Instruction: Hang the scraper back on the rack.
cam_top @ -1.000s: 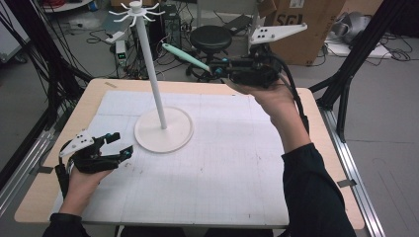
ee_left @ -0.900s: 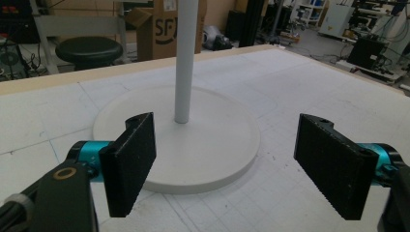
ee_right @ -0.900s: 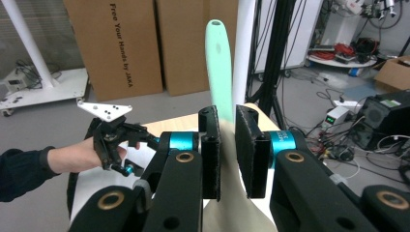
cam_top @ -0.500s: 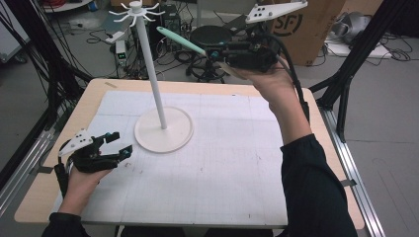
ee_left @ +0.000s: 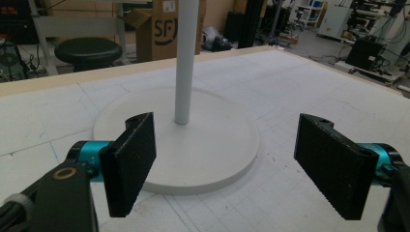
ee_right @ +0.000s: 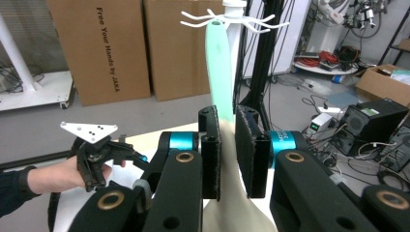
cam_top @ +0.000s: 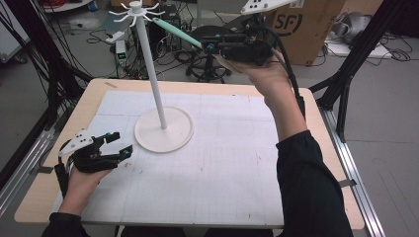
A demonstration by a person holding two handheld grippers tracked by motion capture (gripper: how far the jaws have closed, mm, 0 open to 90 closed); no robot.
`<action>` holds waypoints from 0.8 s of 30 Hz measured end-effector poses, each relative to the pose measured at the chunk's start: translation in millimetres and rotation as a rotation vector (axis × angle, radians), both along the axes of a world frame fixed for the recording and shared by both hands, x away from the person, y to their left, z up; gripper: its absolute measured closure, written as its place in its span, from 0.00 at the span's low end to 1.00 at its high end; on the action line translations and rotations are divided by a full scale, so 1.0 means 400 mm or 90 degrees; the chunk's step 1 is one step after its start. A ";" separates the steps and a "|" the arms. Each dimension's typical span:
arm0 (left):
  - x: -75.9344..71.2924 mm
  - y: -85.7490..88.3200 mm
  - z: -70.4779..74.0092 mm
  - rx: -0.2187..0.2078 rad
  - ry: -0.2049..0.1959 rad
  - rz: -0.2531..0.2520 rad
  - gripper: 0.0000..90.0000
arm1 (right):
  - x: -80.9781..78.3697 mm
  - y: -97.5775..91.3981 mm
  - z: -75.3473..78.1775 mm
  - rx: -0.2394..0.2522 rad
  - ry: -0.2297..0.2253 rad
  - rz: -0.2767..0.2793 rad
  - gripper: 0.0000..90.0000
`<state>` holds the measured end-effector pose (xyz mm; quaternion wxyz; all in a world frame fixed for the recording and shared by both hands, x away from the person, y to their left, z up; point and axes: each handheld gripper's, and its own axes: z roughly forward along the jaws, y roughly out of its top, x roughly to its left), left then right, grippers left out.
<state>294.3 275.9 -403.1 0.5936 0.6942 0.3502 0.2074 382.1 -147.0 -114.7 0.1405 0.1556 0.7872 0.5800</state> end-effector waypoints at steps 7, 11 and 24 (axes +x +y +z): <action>0.000 0.002 0.000 -0.001 -0.001 0.001 0.26 | 0.007 0.014 -0.004 -0.008 -0.002 -0.004 0.91; -0.001 0.002 0.000 -0.002 -0.001 0.001 0.26 | 0.009 0.018 -0.006 -0.007 0.002 -0.008 0.91; 0.000 0.002 0.000 -0.003 0.000 0.001 0.26 | 0.017 0.042 -0.022 -0.027 0.005 -0.012 0.90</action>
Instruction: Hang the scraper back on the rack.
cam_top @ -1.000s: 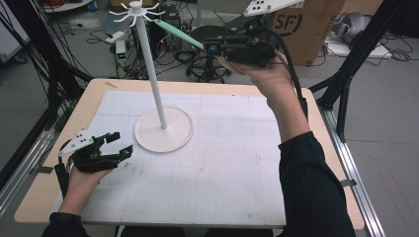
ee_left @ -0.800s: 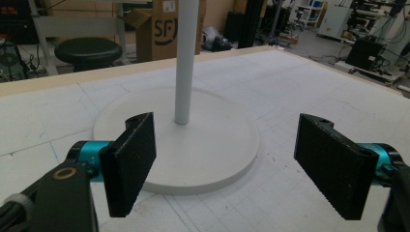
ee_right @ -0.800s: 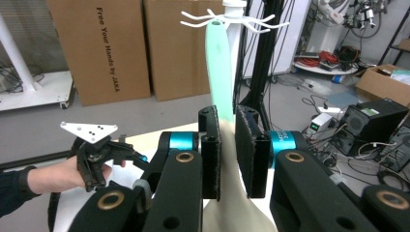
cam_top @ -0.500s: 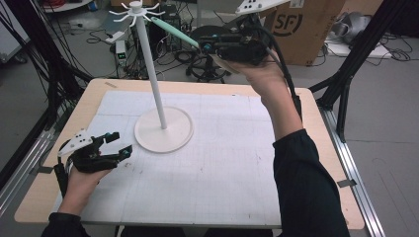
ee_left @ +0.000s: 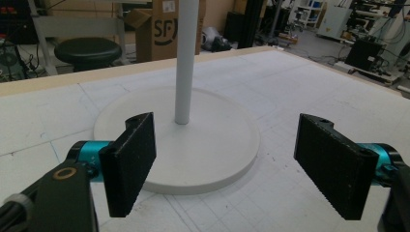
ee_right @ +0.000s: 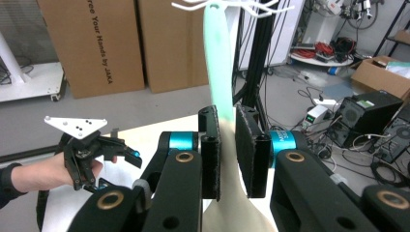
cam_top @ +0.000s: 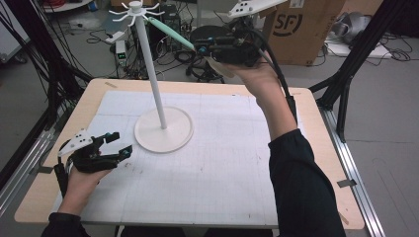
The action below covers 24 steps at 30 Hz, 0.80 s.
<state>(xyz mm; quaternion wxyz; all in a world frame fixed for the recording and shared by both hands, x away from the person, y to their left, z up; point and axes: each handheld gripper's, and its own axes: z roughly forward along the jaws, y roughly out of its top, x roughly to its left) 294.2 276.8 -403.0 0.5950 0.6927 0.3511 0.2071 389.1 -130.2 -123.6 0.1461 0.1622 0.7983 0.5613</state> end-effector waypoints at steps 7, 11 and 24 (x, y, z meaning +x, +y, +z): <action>0.000 0.002 0.001 0.001 -0.001 -0.001 0.26 | 0.007 0.012 -0.017 -0.007 0.008 -0.006 0.90; 0.000 0.003 0.002 0.000 -0.002 0.000 0.26 | 0.013 0.016 -0.029 -0.014 0.015 -0.010 0.89; 0.002 0.009 0.002 -0.007 0.001 0.004 0.26 | 0.010 -0.006 -0.057 -0.008 0.022 0.000 0.78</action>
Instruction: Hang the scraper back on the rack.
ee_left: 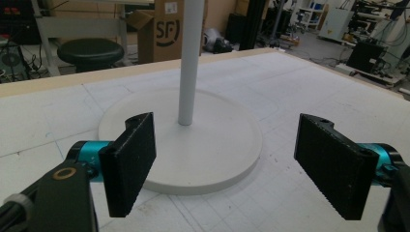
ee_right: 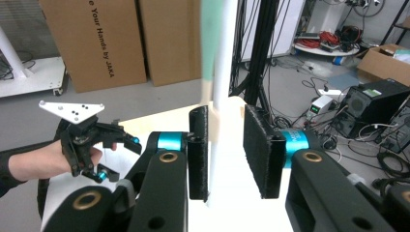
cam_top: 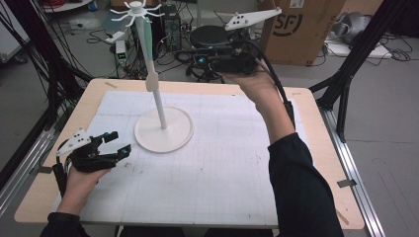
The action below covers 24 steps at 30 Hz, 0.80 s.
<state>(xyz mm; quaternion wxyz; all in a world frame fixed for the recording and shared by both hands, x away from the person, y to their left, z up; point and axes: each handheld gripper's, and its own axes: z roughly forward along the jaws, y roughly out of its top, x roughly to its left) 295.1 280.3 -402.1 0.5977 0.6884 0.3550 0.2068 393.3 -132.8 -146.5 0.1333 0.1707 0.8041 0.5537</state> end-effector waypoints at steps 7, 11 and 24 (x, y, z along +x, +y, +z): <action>0.000 0.006 0.002 -0.005 0.000 0.009 0.26 | -0.030 -0.074 -0.048 0.010 0.015 0.009 0.66; 0.003 0.009 0.006 -0.003 -0.003 0.018 0.25 | -0.054 -0.141 -0.100 0.040 0.018 0.010 0.56; -0.002 0.019 0.004 0.000 -0.001 0.023 0.25 | -0.172 -0.364 -0.354 0.103 0.035 -0.057 0.30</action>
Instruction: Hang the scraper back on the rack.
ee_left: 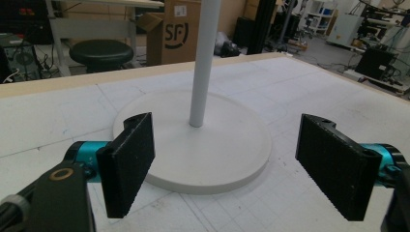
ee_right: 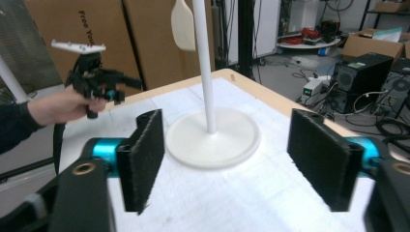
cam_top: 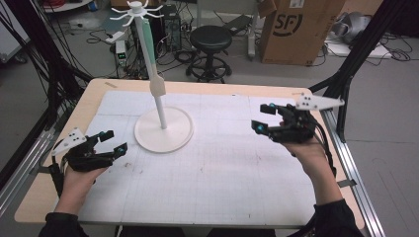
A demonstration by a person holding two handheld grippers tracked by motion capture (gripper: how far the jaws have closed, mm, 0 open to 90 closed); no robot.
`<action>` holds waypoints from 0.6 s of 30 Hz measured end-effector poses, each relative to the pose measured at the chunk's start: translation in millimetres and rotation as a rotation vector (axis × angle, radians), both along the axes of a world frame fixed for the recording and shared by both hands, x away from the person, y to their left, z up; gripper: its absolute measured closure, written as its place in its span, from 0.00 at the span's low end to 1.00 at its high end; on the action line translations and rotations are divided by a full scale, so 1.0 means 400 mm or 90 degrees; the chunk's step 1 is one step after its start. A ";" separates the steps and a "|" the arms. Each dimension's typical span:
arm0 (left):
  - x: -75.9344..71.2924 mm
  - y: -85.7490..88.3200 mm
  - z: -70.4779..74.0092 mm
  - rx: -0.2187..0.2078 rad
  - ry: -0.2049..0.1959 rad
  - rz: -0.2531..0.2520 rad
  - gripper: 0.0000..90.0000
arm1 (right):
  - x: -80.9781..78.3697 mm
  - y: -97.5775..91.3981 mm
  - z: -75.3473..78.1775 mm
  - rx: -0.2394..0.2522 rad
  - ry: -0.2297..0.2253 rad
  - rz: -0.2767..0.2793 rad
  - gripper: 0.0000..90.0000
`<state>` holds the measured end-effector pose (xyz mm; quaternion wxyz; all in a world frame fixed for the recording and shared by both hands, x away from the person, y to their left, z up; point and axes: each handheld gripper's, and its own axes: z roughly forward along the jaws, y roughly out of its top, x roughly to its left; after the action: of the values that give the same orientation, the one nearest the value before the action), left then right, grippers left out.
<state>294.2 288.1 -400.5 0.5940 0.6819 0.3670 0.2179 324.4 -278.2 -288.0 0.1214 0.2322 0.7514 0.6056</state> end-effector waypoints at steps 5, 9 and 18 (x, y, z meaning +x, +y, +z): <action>0.000 -0.002 -0.001 0.002 0.001 -0.002 0.25 | -0.050 -0.039 -0.121 0.001 0.017 -0.046 0.26; -0.001 -0.002 -0.001 0.003 -0.001 -0.004 0.25 | -0.059 -0.048 -0.181 -0.030 0.055 -0.078 0.23; -0.010 0.006 -0.003 0.001 0.000 0.002 0.25 | -0.053 -0.071 -0.220 -0.012 0.080 -0.100 0.19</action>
<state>290.1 290.4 -401.9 0.5927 0.6821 0.3681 0.2191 303.2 -306.7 -376.0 0.1230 0.3267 0.7427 0.5714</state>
